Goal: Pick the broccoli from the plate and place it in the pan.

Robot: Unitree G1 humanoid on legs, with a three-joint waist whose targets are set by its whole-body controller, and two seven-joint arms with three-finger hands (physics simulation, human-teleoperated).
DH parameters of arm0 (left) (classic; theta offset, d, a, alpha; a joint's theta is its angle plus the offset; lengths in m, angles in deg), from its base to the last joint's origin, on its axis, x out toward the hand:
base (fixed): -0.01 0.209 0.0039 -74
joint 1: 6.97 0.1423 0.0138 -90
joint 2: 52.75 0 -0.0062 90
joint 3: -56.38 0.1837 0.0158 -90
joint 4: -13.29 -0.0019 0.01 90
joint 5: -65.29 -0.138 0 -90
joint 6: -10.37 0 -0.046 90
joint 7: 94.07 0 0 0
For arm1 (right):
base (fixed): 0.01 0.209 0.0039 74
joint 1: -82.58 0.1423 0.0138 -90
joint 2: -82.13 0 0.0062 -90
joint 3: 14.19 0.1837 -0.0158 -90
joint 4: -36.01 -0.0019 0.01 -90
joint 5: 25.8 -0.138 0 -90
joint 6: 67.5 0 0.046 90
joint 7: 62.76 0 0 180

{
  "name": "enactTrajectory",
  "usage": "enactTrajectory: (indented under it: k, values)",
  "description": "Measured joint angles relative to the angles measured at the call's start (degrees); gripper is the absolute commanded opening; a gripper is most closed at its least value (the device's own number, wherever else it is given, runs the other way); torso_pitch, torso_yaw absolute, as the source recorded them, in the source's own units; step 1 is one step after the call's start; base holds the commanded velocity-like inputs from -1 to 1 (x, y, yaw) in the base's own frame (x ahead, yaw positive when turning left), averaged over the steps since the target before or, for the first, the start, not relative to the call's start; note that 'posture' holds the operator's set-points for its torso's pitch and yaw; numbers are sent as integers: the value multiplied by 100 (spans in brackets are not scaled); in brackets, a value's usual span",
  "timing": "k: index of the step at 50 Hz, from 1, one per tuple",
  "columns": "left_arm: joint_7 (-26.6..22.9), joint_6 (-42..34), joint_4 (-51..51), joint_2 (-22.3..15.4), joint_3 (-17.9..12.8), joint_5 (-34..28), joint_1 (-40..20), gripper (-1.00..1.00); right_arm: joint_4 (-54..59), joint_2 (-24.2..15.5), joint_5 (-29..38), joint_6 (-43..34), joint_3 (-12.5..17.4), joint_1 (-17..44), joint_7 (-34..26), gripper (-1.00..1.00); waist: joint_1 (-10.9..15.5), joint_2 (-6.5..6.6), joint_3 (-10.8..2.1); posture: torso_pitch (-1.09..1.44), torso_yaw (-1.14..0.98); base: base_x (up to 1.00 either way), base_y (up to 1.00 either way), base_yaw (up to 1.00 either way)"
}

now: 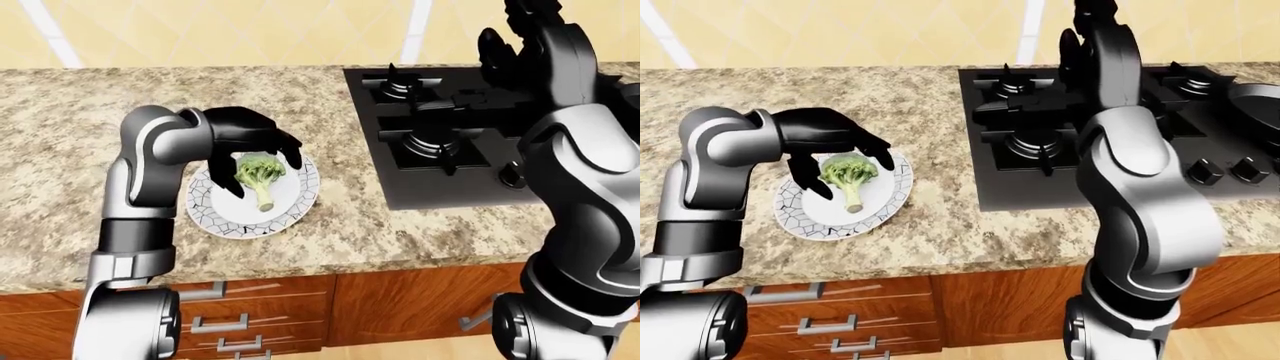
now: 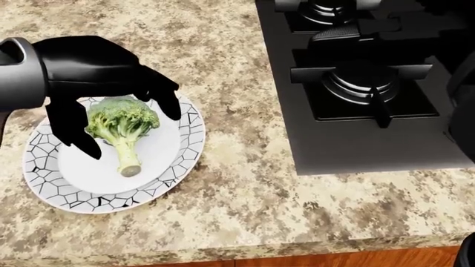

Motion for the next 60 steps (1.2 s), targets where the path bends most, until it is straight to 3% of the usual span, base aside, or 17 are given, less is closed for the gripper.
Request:
enactTrajectory:
  k: [14,22,38,44,46,57,58,59,60]
  values:
    - [415,364,-320,4,49,-337,38,33,-37,9,0,-22,4,4,-3,100,-8,3,-5,0,0,0,0,0]
    - [429,379,-337,-6,24,-348,9,19,-32,17,5,-45,-6,33,7,100,-8,9,-6,0,0,0,0,0]
    - [531,426,-342,36,49,-403,84,17,-21,5,16,-13,9,-4,-13,100,-8,16,-13,0,0,0,0,0]
    - [600,466,-367,44,47,-436,99,7,-30,5,12,-18,12,-3,-11,100,-7,13,-16,0,0,0,0,0]
    - [576,451,-375,44,53,-437,71,-7,-32,2,9,-26,15,10,-8,100,-7,10,-12,0,0,0,0,0]
    - [604,448,-411,29,45,-437,26,-12,-33,3,6,-50,9,31,12,100,-7,12,-11,0,0,0,0,0]
    - [618,454,-441,28,50,-440,6,-15,-33,4,6,-51,10,31,13,100,-6,10,-10,0,0,0,0,0]
    - [620,453,-463,24,54,-440,-17,-40,-30,3,7,-39,8,24,12,100,-6,7,-9,0,0,0,0,0]
    - [622,450,-478,19,55,-440,-45,-47,-22,3,8,-25,7,15,8,100,-7,4,-7,0,0,0,0,0]
